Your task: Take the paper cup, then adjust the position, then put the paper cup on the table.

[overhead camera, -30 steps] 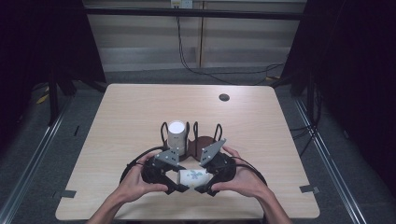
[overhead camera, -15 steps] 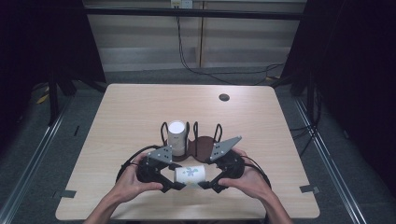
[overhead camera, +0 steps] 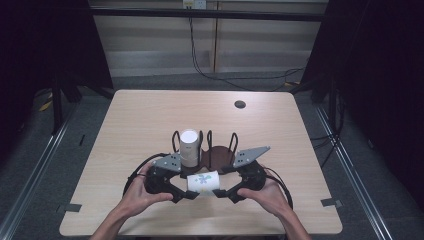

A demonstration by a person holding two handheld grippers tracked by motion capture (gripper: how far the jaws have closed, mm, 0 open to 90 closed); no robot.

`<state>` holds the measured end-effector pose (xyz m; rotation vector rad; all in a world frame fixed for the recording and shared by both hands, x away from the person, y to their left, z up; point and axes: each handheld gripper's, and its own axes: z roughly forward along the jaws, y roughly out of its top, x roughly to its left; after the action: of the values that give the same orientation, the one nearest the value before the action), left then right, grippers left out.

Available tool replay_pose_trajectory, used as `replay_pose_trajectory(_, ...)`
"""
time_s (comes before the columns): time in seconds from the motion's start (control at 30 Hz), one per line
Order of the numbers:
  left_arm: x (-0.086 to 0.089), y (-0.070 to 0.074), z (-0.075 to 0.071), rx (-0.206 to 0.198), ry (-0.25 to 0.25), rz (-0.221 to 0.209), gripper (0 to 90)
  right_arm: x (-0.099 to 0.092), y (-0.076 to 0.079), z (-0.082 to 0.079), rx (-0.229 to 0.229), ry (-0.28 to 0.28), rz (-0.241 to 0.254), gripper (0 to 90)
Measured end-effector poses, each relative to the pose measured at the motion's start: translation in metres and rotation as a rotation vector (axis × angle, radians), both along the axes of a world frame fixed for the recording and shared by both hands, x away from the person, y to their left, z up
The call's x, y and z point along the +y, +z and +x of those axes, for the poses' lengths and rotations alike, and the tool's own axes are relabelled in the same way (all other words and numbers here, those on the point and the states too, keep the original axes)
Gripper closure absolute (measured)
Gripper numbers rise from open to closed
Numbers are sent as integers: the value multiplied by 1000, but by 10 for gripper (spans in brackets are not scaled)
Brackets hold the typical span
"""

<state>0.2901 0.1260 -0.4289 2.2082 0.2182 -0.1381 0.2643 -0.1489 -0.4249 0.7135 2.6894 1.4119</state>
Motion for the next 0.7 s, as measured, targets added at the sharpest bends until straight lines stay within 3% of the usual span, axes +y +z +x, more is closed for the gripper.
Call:
replay_pose_trajectory(0.37, 3, 3, -1, 7, 12, -45, 363, -7, 3, -1, -17, -34, 119, 142)
replay_pose_trajectory(0.7, 4, 5, -2, -2, 18, -65, 364, -8, 3, -3, -27, -36, 174, 141)
